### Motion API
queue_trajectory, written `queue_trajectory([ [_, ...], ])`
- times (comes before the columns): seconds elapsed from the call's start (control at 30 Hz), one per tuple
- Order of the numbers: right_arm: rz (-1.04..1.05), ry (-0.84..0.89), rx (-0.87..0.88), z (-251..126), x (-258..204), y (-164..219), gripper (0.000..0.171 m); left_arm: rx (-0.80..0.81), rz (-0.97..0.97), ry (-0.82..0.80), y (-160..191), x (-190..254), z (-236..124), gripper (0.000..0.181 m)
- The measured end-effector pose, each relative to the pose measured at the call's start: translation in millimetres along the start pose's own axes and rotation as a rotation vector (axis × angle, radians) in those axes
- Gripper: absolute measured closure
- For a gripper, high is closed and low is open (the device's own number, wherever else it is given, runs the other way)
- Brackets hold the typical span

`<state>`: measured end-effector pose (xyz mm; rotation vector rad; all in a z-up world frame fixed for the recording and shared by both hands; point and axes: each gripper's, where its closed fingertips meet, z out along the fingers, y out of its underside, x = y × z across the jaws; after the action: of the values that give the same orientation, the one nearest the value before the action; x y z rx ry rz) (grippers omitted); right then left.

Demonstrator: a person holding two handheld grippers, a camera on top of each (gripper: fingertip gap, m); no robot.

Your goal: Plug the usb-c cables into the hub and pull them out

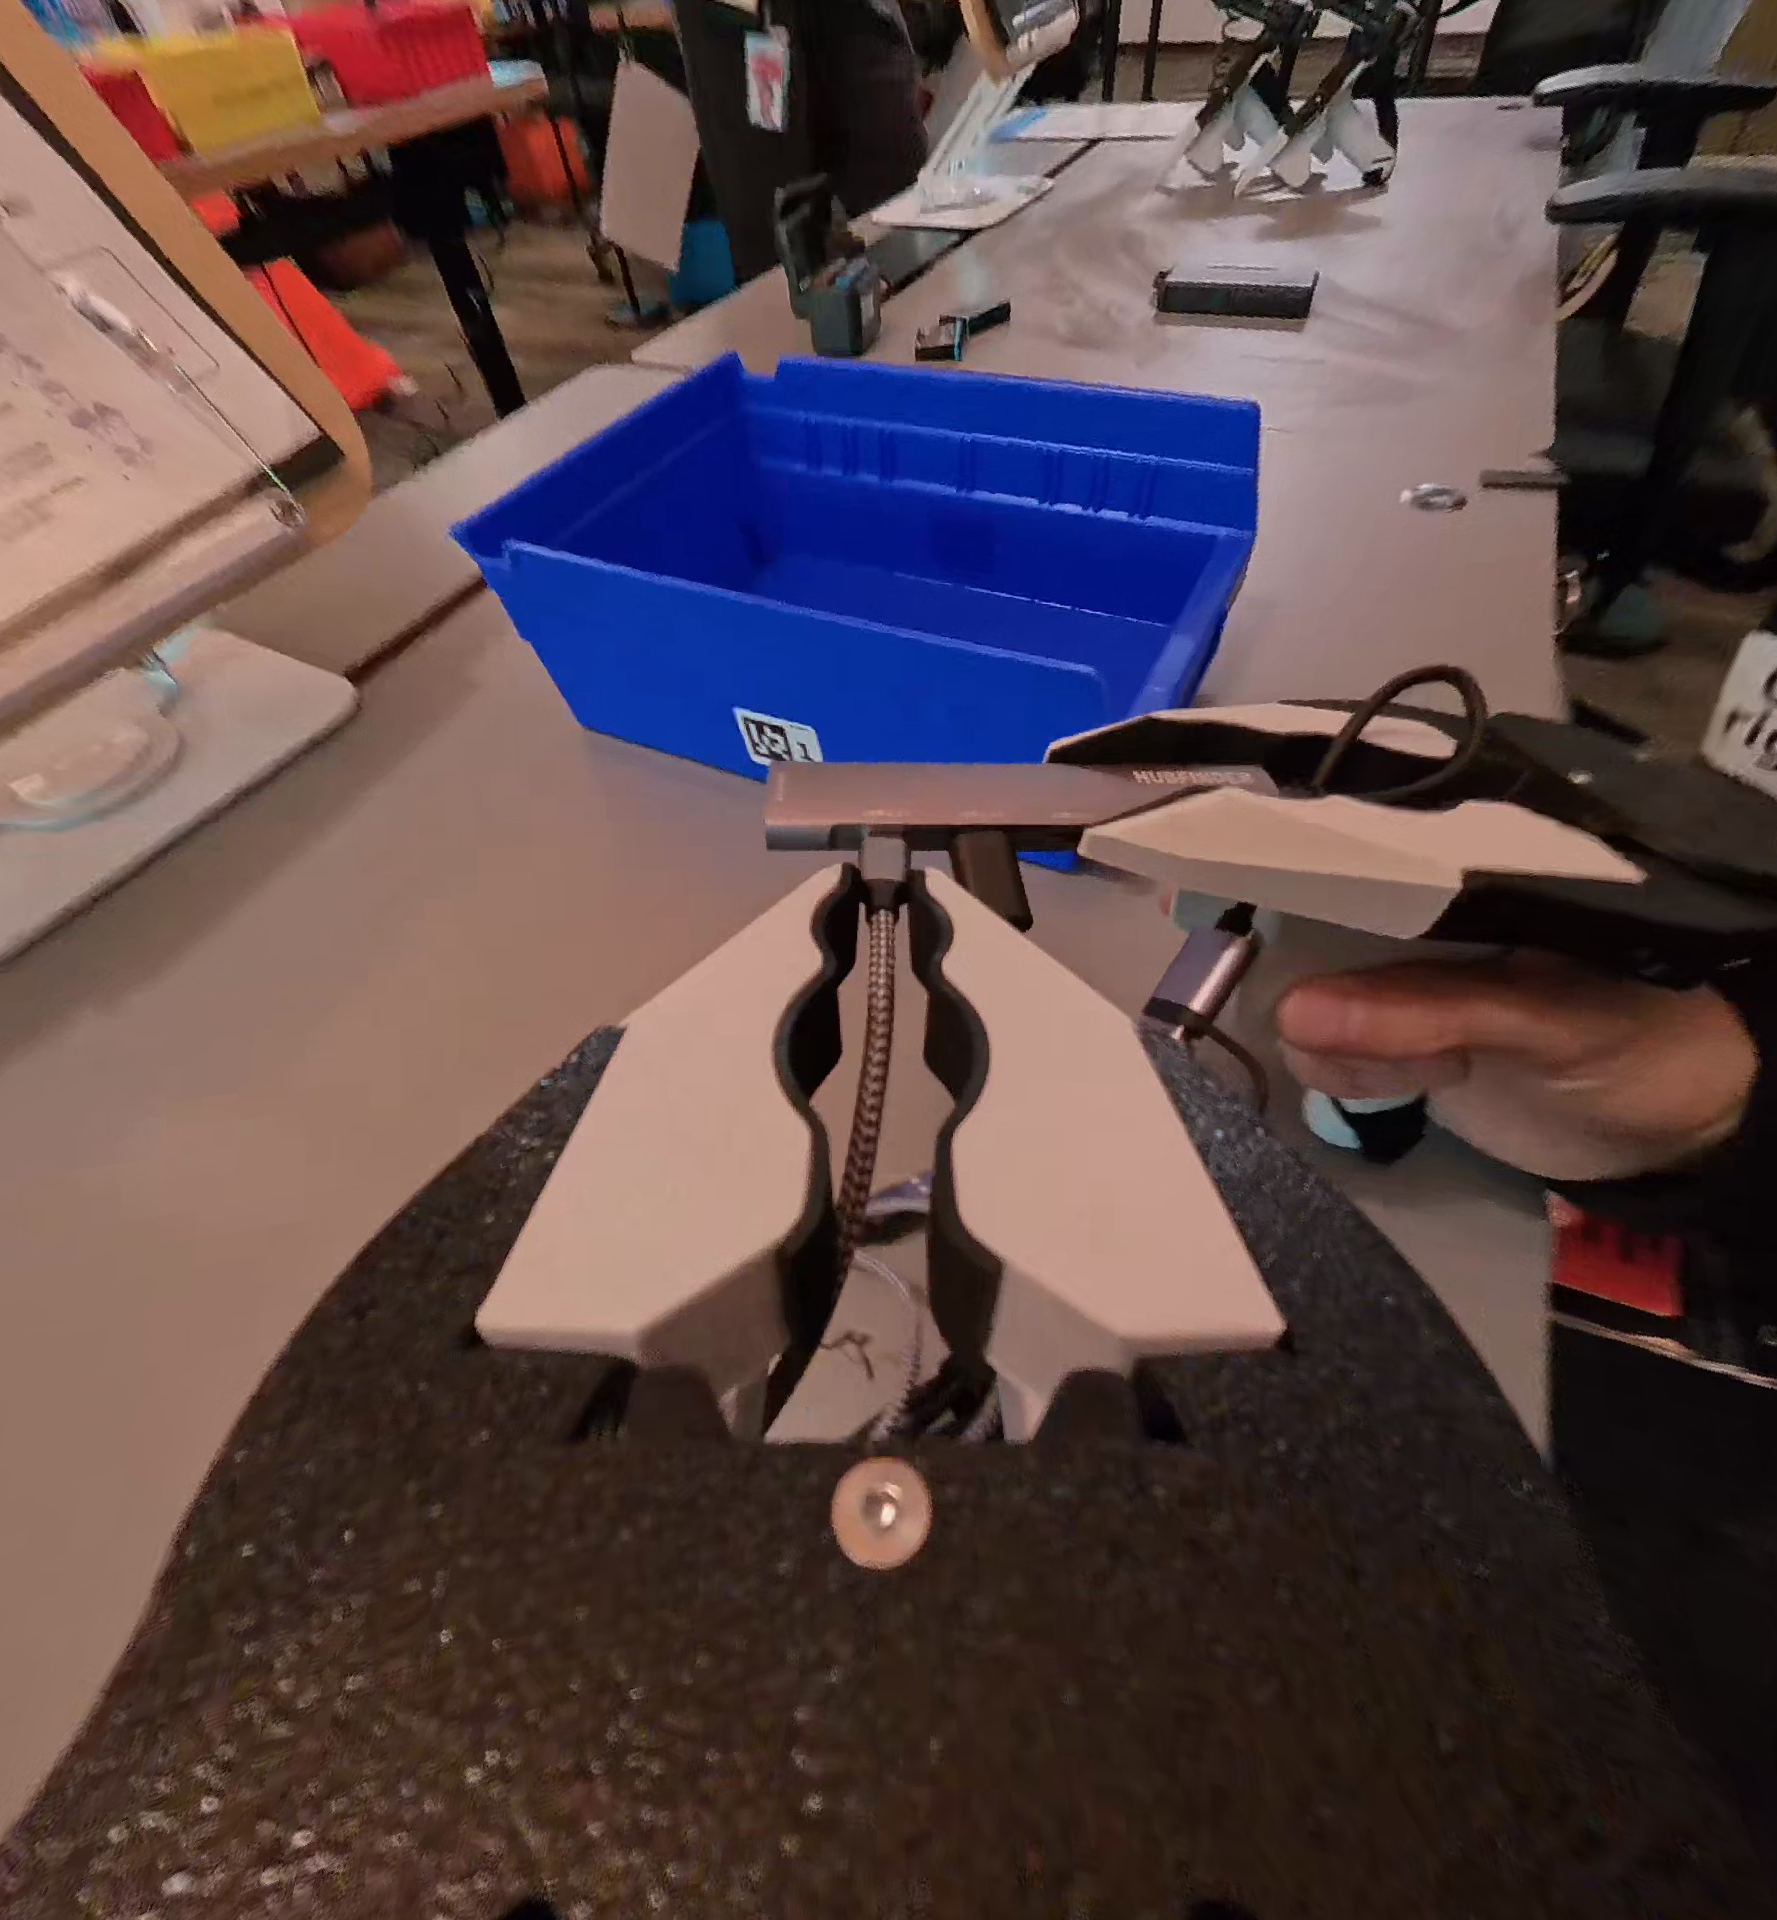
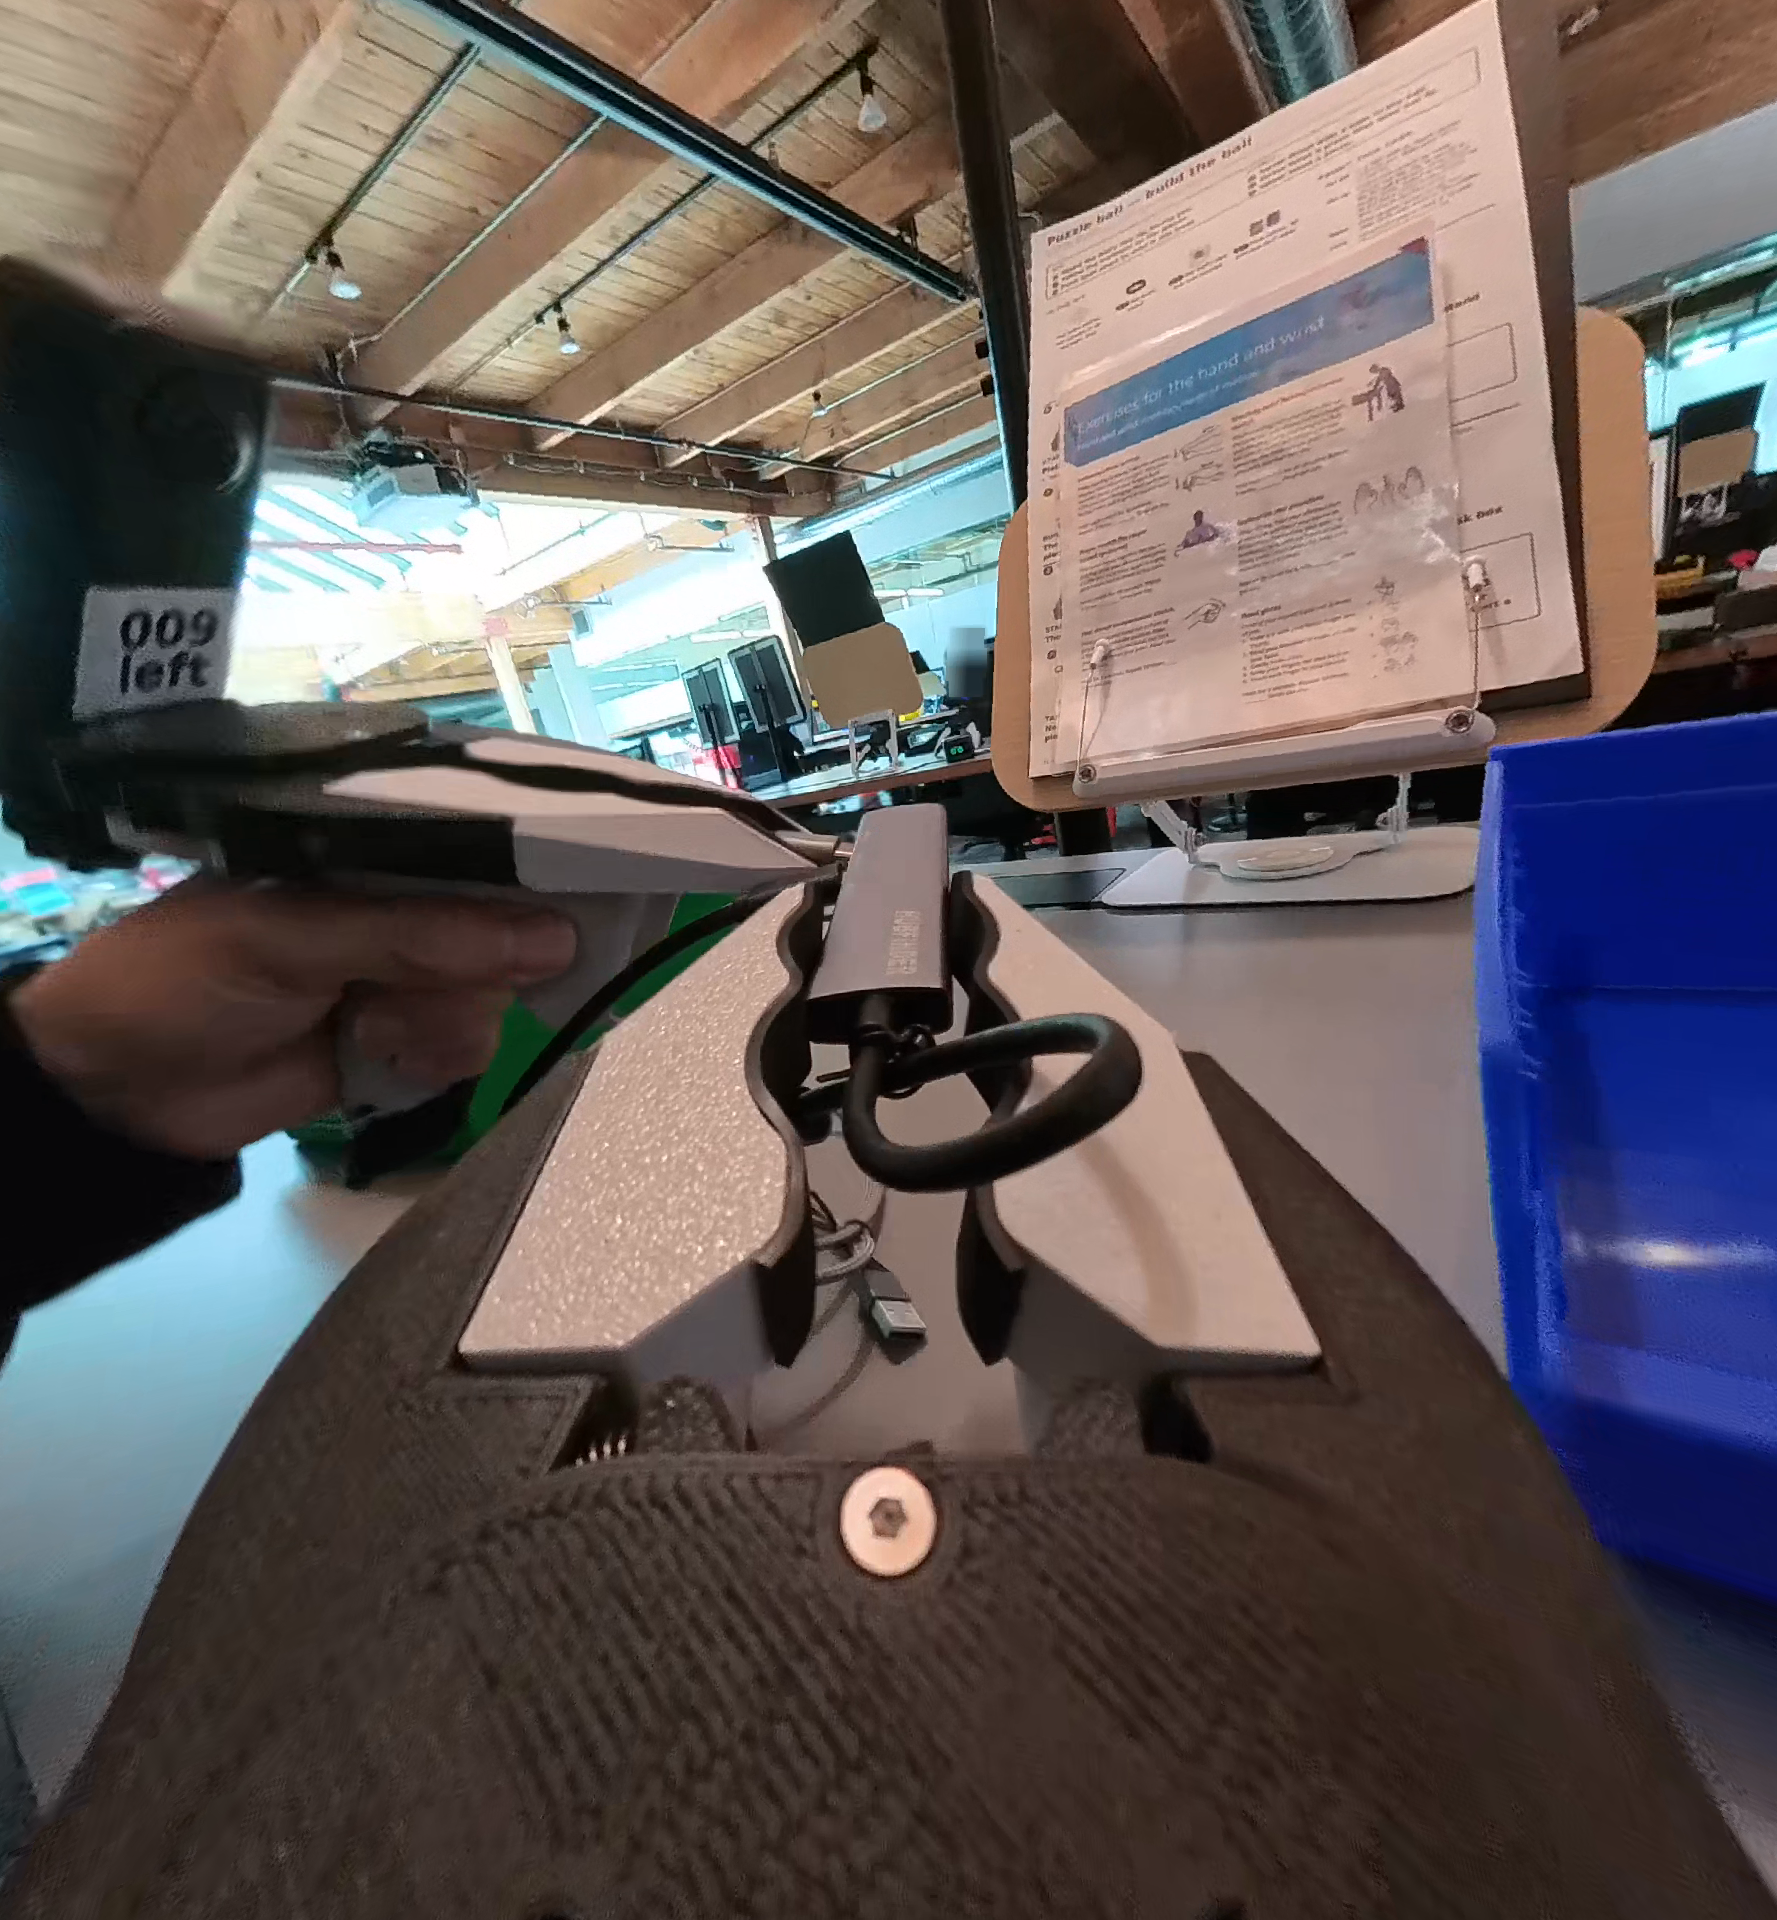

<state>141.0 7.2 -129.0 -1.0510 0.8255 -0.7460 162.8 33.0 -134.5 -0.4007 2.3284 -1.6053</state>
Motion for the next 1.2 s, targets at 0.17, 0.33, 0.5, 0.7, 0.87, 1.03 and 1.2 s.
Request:
queue_trajectory([
  [0.17,0.021,-0.008,0.026,-1,-1,-4,0.148,0.088,0.147,-0.077,-6,1,-3,0.174],
  [0.33,0.028,0.0,0.031,-1,-1,-7,0.148,0.196,0.171,-0.078,-12,5,-6,0.174],
  [0.5,0.017,0.009,0.052,-3,2,-11,0.149,0.146,0.193,-0.108,-3,3,-2,0.174],
  [0.7,0.018,0.009,0.063,-5,5,-13,0.148,0.16,0.073,-0.078,-4,3,-4,0.175],
  [0.87,0.072,-0.028,0.073,-4,-1,-15,0.148,0.201,0.106,-0.097,-7,6,-5,0.175],
  [1.03,0.169,-0.05,0.079,-3,-2,-14,0.148,0.258,0.102,-0.105,-7,9,-9,0.175],
  [1.2,0.238,-0.06,0.079,-2,-2,-11,0.148,0.283,0.069,-0.125,0,8,-9,0.175],
])
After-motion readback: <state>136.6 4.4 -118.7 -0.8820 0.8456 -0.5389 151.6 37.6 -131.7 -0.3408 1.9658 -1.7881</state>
